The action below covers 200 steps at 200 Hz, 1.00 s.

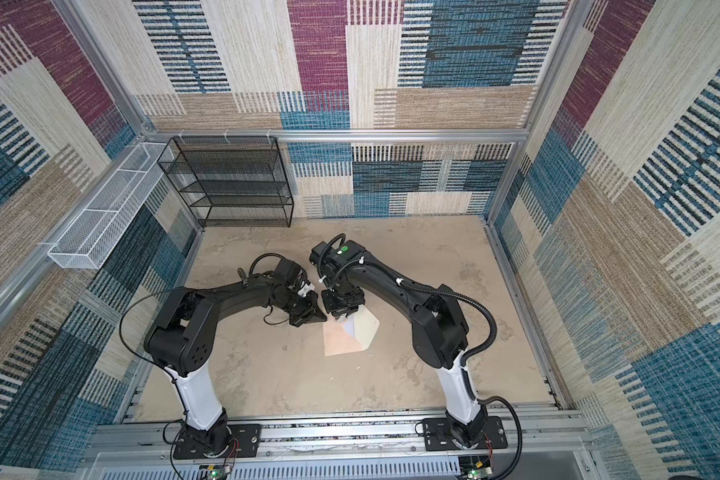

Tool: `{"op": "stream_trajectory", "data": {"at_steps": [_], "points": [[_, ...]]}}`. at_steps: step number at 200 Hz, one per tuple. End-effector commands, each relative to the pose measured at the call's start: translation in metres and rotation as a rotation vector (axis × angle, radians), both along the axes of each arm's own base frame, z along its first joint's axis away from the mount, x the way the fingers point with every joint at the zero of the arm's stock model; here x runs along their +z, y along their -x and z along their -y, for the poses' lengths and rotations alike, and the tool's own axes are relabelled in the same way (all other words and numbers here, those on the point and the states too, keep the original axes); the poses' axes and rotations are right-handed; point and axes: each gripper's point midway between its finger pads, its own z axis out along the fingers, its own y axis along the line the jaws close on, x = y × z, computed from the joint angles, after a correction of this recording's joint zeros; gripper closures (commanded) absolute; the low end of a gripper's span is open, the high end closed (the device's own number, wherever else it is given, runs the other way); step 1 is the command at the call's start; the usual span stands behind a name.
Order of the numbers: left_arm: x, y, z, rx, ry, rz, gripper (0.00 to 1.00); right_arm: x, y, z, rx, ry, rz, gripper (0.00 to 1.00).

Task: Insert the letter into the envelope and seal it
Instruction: 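Press the glue stick tip onto the envelope flap with the right gripper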

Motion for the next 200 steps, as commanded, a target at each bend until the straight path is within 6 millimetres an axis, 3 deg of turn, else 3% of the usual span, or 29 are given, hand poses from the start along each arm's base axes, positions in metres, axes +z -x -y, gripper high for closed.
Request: {"op": "stream_trajectory", "data": {"at_steps": [1,92,200], "points": [[0.000,-0.005,0.004,-0.021,0.020,0.016,0.97,-0.005,-0.004,-0.001,-0.020,0.021,0.015,0.89],[-0.017,-0.005,0.004,-0.034,-0.007,-0.030,0.98,-0.025,-0.006,-0.013,0.000,0.025,-0.019,0.89],[-0.026,-0.001,-0.004,-0.059,-0.066,-0.047,1.00,-0.045,-0.005,-0.008,0.020,0.079,-0.051,0.89]]}}
